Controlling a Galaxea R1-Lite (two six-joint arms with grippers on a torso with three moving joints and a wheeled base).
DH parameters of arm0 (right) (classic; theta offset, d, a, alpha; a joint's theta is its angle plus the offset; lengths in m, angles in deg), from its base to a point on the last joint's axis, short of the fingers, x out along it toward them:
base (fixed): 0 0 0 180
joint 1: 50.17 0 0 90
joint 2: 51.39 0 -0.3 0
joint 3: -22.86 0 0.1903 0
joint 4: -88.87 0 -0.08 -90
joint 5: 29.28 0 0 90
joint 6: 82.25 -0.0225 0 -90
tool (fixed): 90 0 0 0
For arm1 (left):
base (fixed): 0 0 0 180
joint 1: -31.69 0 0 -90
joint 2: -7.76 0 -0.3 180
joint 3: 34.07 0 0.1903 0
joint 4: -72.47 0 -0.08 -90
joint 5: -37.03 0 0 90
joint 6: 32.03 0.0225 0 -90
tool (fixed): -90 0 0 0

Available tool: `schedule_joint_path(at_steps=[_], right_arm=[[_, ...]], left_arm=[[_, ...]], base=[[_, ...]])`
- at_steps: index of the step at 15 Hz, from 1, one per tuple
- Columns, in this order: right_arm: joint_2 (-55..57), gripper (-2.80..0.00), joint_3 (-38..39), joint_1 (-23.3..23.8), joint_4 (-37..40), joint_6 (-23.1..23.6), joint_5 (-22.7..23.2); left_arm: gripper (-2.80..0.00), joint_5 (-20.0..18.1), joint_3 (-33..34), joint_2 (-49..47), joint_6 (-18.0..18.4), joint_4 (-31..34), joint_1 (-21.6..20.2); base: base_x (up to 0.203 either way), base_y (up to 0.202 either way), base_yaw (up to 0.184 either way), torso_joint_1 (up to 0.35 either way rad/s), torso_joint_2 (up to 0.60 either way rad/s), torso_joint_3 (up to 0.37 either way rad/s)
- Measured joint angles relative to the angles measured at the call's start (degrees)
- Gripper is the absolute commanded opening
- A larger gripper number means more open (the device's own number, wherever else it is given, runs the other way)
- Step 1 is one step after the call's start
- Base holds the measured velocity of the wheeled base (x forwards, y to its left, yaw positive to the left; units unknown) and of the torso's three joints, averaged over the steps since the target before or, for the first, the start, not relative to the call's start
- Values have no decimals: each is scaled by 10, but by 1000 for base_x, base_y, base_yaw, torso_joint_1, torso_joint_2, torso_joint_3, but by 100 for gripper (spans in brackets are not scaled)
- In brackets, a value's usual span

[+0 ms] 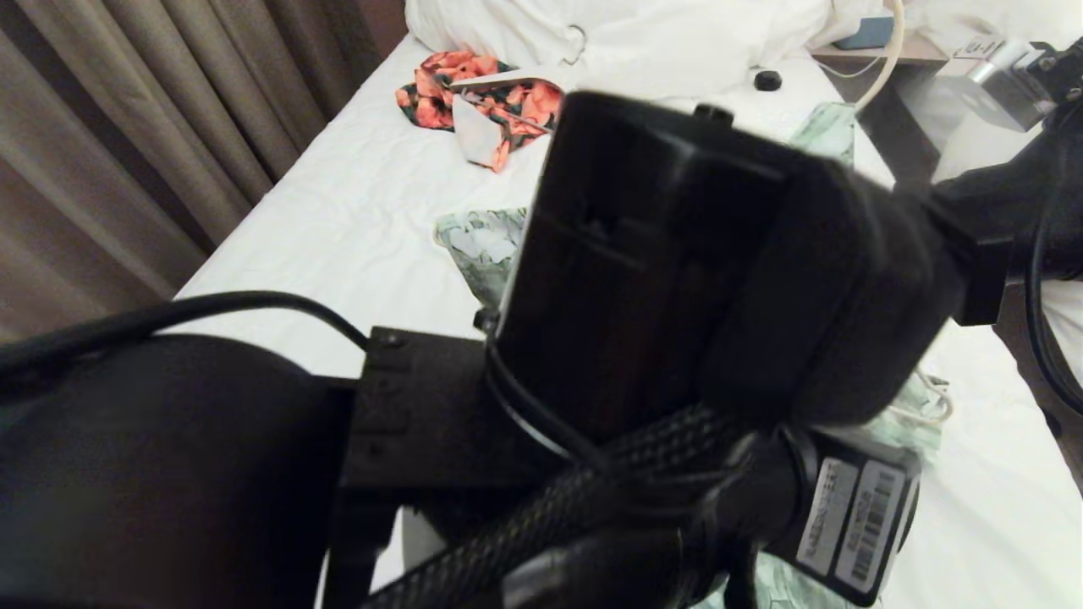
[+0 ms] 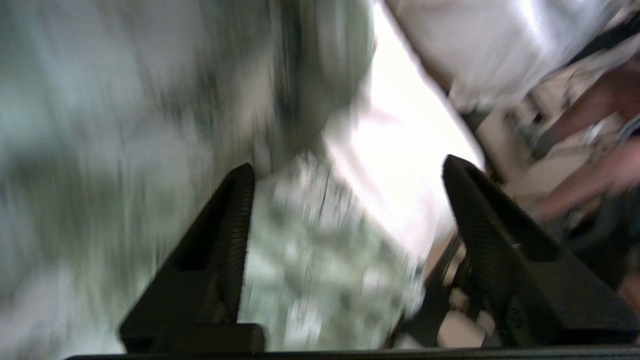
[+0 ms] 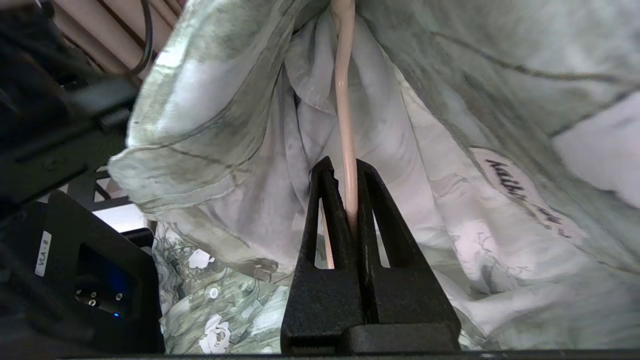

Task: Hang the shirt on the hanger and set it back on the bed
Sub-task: Hook one side of the shirt onto the hanger

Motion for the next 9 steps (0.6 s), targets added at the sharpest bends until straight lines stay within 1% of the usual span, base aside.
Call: schedule_joint_path(at_steps=[3,4,6,7,9], right_arm=[[-6,-280,0,0,1,0,-1],[-7,-280,0,0,1,-1,-1],[-8,-280,0,-1,1,-2,1],[-8,-280,1,-3,1,-2,8],[-7,-280,1,-5,0,-3,47]], left_arm=[[0,20,87,43,-6,-16,9],[-280,30,111,62,-7,-21,9],[-280,53,144,100,-6,-22,10],[-280,58,155,119,-5,-19,9],[-280,62,180,155,7,-8,-6]], base=[[0,0,0,0,0,0],[0,0,0,0,0,0],[0,0,0,0,0,0],[0,0,0,0,0,0],[0,0,0,0,0,0]])
